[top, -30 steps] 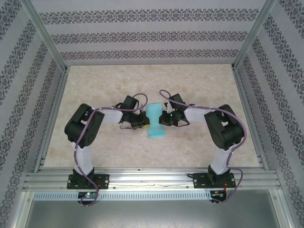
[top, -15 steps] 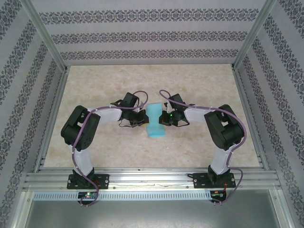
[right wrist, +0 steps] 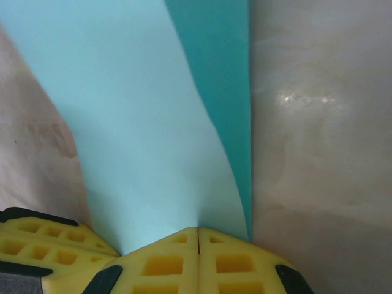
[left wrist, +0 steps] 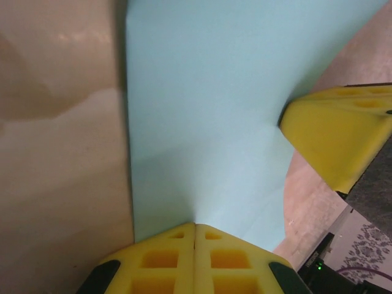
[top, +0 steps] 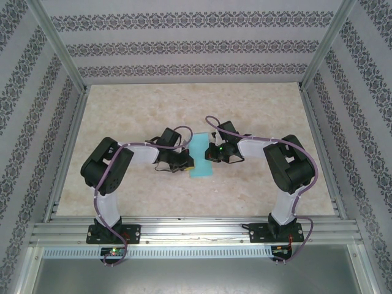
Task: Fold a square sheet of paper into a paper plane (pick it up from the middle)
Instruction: First fold the square sheet of paper in half at the center of the table.
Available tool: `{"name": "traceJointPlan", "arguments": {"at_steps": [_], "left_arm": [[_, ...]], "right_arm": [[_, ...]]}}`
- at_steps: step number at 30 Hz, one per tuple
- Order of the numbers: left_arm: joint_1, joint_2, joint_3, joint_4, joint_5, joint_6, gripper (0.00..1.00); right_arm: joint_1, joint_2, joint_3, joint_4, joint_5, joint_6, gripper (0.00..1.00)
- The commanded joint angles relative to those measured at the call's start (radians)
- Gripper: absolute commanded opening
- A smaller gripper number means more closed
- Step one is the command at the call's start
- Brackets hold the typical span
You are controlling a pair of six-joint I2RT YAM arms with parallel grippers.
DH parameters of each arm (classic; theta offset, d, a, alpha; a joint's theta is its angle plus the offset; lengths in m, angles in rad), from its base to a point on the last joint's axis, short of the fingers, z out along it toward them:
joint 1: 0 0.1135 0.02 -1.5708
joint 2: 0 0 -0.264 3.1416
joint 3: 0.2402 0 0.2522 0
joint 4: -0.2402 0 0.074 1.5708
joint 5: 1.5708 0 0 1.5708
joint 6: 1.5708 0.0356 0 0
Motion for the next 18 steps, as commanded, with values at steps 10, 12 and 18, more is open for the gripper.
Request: {"name": "traceJointPlan", "arguments": {"at_steps": [10, 12, 18], "left_arm": [[-0.027, -0.111, -0.038, -0.092, -0.073, 0.057, 0.09], [-0.031, -0.121, -0.022, -0.079, -0.050, 0.038, 0.09], [-0.049, -0.096, 0.004, -0.016, -0.030, -0.020, 0.09]], "right_arm": [[0.013, 0.015, -0.015, -0.110, 0.081, -0.003, 0.00], [0.013, 0.015, -0.015, -0.110, 0.083, -0.005, 0.00], [0.013, 0.017, -0.016, -0.109, 0.078, -0.002, 0.00]]}}
